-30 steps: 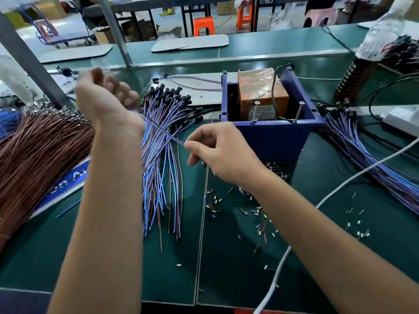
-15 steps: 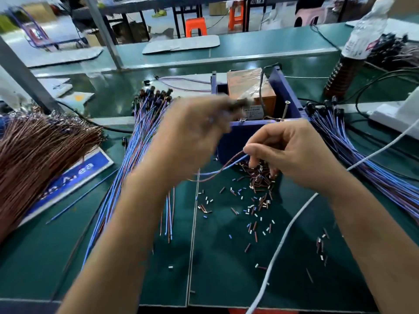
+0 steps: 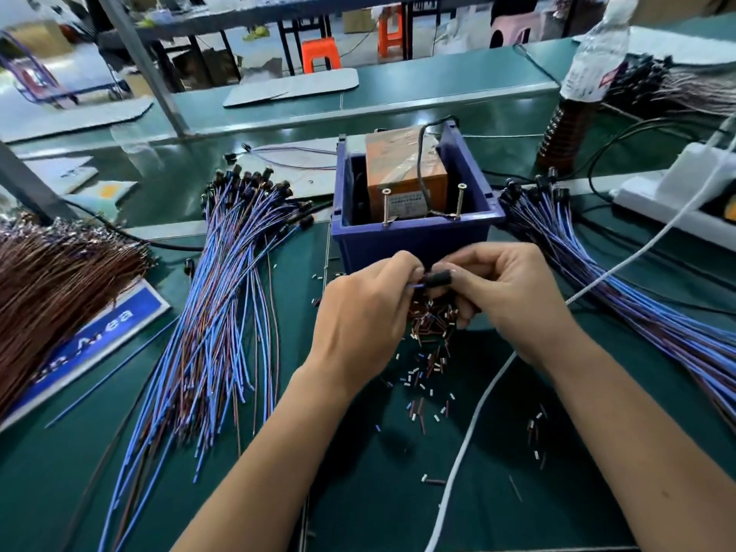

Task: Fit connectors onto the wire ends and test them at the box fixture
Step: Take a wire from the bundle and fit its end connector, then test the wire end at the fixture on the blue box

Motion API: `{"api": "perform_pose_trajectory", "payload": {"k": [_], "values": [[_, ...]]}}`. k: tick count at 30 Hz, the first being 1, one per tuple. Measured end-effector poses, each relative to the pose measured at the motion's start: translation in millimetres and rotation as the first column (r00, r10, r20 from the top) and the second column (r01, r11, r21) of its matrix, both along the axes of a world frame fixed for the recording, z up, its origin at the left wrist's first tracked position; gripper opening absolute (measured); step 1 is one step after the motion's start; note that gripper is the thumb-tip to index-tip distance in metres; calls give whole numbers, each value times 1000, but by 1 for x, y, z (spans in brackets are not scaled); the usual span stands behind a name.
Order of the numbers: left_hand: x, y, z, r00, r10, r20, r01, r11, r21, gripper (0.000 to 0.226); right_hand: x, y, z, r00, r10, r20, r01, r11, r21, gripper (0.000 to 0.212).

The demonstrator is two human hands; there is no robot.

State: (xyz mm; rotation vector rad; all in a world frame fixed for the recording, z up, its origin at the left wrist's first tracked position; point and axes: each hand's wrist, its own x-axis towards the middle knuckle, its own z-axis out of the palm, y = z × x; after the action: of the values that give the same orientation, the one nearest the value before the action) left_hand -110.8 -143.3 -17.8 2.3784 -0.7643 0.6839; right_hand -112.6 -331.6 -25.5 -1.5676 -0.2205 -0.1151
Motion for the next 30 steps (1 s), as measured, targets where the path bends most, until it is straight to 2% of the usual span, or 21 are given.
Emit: {"api": "perform_pose_trajectory", "payload": {"k": [3,9,12,16,21,30], "values": [[-3,1,-6,998,49,27,-47,998,-45,10,1,2,-1,998,-61,-34,62,998,20,29],[0,4,-11,998,-50,-39,47,996,-71,19,0,5,-1,997,-71,-8,72,997,4,20],[1,4,-13,997,-41,-65,34,994,-107,22,0,6,-2,996,-93,13,93,995,-22,16],[4,5,-16,997,-26,-78,14,989,-150,20,0,7,-5,986,-154,68,159,984,-84,16],[4,6,-19,994,-54,-97,36,984,-175,12,-2,12,-6,983,-147,108,162,976,-145,12],[5,5,-18,991,-86,-102,60,969,-239,15,-6,16,-4,966,-156,208,205,950,-236,25]]}}
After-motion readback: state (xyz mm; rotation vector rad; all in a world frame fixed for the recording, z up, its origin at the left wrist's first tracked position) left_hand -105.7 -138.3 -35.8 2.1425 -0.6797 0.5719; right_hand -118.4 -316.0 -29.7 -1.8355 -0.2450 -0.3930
